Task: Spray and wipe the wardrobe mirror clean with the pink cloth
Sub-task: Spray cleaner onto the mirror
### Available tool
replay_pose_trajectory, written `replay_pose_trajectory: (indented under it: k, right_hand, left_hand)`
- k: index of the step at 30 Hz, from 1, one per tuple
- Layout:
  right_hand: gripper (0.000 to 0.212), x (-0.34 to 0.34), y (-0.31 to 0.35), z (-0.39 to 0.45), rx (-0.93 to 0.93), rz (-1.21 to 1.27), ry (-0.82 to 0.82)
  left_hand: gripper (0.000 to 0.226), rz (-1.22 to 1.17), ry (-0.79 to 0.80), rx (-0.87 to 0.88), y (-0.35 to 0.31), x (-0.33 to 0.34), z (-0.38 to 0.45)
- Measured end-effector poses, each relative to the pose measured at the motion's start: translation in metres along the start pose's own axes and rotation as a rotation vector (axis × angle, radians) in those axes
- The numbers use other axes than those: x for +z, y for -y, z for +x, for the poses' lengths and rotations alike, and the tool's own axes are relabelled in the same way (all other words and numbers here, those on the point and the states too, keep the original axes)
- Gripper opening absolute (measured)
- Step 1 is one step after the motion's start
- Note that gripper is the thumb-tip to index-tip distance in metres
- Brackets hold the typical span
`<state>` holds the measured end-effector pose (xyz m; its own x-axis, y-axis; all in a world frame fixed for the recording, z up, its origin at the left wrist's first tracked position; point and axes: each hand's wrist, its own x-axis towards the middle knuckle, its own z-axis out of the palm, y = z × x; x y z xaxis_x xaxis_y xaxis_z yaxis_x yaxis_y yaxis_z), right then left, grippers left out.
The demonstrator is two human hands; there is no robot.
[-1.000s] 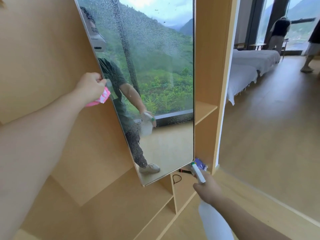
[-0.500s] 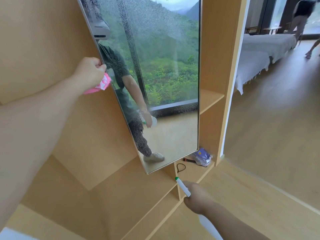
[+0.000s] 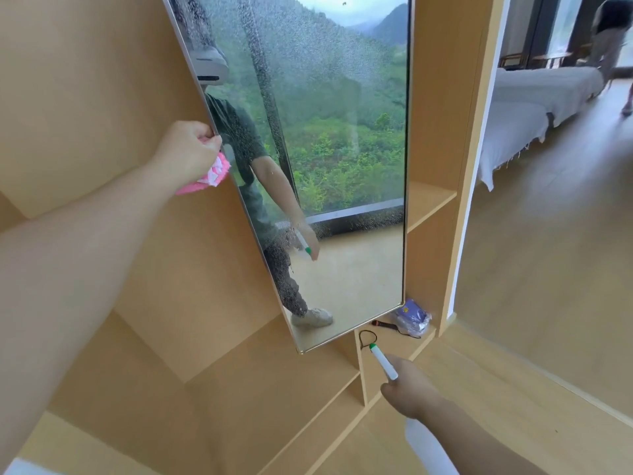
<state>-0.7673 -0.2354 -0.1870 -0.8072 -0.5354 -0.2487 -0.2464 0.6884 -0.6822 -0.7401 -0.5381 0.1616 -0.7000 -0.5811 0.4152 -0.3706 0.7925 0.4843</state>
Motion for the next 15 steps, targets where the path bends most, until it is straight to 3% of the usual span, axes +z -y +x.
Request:
replay_pose_trajectory:
  k: [3,6,9,15]
  right_hand:
    - [0.018,-0.023,0.004,0.006,-0.074,0.053,-0.073]
    - [0.022,-0.056,0.009,0.016,-0.133,0.126,-0.126]
    - [0.026,-0.1,0.007,0.018,-0.182,0.156,-0.145]
    - [0.026,-0.212,0.001,0.037,-0.266,0.154,-0.205]
  left_hand:
    - [0.012,0.005,-0.176,0.046,-0.016,-0.009,-0.008]
    - [0.02,0.022,-0.345,0.146,-0.034,-0.016,-0.014]
    - [0.014,0.014,-0.234,0.253,-0.054,-0.005,-0.018]
    - [0.015,0.053,-0.001,0.164,-0.109,0.053,-0.045]
